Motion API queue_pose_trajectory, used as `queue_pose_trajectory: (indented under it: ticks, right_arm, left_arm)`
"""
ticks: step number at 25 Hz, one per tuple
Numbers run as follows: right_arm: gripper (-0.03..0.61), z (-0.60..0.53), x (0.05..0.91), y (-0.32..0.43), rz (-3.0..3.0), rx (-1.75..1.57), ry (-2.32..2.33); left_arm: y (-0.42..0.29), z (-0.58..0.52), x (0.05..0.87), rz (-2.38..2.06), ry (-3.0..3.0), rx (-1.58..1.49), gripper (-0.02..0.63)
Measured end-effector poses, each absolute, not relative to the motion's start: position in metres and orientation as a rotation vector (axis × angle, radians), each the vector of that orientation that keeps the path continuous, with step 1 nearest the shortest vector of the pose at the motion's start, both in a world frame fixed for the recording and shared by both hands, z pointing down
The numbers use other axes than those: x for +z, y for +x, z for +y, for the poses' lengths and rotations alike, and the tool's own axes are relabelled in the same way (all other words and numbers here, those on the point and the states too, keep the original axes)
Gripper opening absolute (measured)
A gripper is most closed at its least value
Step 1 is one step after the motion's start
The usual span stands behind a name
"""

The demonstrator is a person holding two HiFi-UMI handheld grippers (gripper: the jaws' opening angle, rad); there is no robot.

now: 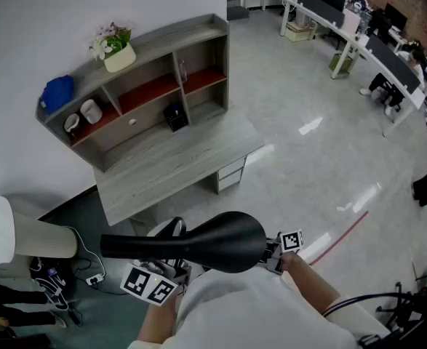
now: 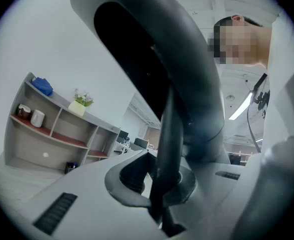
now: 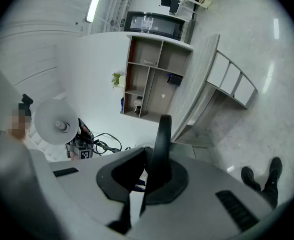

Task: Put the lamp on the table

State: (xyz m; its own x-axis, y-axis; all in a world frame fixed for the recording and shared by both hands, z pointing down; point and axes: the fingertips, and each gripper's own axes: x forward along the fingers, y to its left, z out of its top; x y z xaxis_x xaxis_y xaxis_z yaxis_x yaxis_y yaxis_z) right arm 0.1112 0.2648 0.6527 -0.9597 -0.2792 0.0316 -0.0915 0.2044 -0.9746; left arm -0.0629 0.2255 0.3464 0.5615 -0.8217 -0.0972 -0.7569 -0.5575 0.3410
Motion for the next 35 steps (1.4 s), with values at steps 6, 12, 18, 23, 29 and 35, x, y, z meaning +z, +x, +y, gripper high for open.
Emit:
queue_pose_trajectory:
  ticks: [6, 12, 18, 23, 29, 35]
  right_arm:
    - [0.017, 0.262, 0.652, 0.110, 2.319, -1.849, -0.360]
    - [0.017, 0.260, 0.650, 0.111, 2.325, -1.842, -0.349]
    - [0.018, 0.259, 0.650, 0.114, 2.323, -1.841, -0.345]
    - [0.020, 0.257, 0.649, 0.119, 2.329, -1.835, -0.349]
    - [0.020, 0.251, 0.652, 0.135, 2.322, -1.852, -0.354]
    - [0.020, 0.238, 0.650, 0.144, 2.336, -1.826, -0.311]
  left_arm:
    - [-0.062, 0.224, 0.347, -1.307, 2.541, -0.364, 0.008]
    - [-0.062, 0.224, 0.345, -1.315, 2.538, -0.371, 0.008]
    - [-0.059, 0.224, 0.346, -1.315, 2.539, -0.370, 0.008]
    - [-0.053, 0.223, 0.344, -1.307, 2.538, -0.376, 0.008]
    - [-0.039, 0.216, 0.343, -1.320, 2.554, -0.372, 0.008]
    - [-0.027, 0.208, 0.345, -1.335, 2.551, -0.377, 0.008]
